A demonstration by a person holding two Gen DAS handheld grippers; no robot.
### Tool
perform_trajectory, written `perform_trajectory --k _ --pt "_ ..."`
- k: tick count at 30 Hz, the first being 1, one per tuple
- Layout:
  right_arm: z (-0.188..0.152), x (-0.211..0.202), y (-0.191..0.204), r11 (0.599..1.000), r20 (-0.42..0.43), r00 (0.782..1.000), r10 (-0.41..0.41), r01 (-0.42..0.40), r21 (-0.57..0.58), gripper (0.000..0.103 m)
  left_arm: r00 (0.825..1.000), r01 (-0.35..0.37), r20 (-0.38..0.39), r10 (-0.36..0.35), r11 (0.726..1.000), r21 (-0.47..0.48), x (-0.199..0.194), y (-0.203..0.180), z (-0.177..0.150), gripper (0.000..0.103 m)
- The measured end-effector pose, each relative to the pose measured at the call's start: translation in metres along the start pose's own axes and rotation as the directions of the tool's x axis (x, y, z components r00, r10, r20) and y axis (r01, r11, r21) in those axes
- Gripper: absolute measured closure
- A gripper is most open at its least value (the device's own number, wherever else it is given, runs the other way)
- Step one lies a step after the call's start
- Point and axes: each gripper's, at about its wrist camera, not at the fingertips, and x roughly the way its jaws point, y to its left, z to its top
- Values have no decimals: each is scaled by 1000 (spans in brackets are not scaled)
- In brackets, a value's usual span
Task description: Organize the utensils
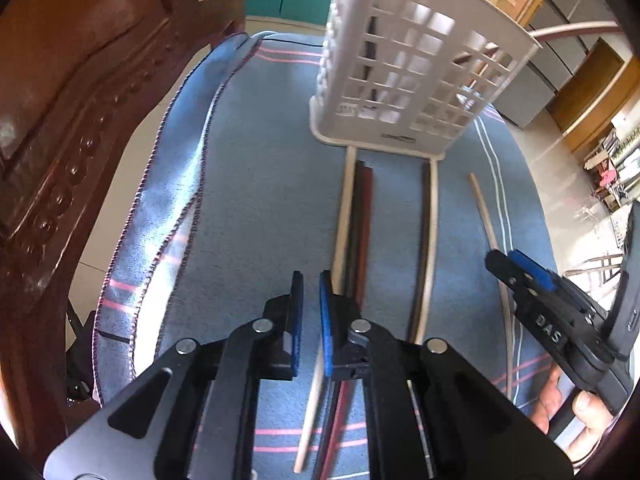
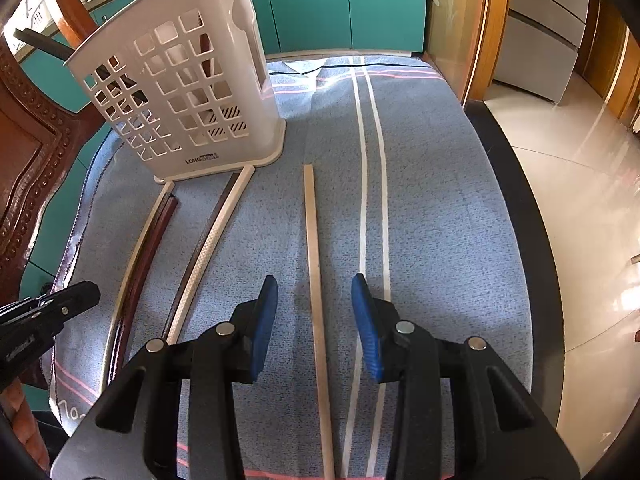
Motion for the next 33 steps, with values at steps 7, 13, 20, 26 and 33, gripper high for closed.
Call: perform_trajectory --k 7,13,20,26,33 --pt "0 -2 -2 1000 0 1000 9 -9 4 62 999 -4 -32 3 999 -34 14 16 7 84" --pt "0 -7 -5 1000 10 1000 18 -18 14 60 998 63 10 -62 997 -54 -7 31 14 72" --pt "0 -8 -5 1000 3 1000 26 -26 8 59 997 72 9 -72 997 -40 -8 32 14 68" --pt "-1 -7 -3 1000 -4 1000 26 -26 4 58 1000 17 -27 -15 996 92 17 -7 5 68" --pt "-2 -7 -4 1000 -6 1000 24 -24 4 58 999 -18 -25 21 996 84 15 0 5 66"
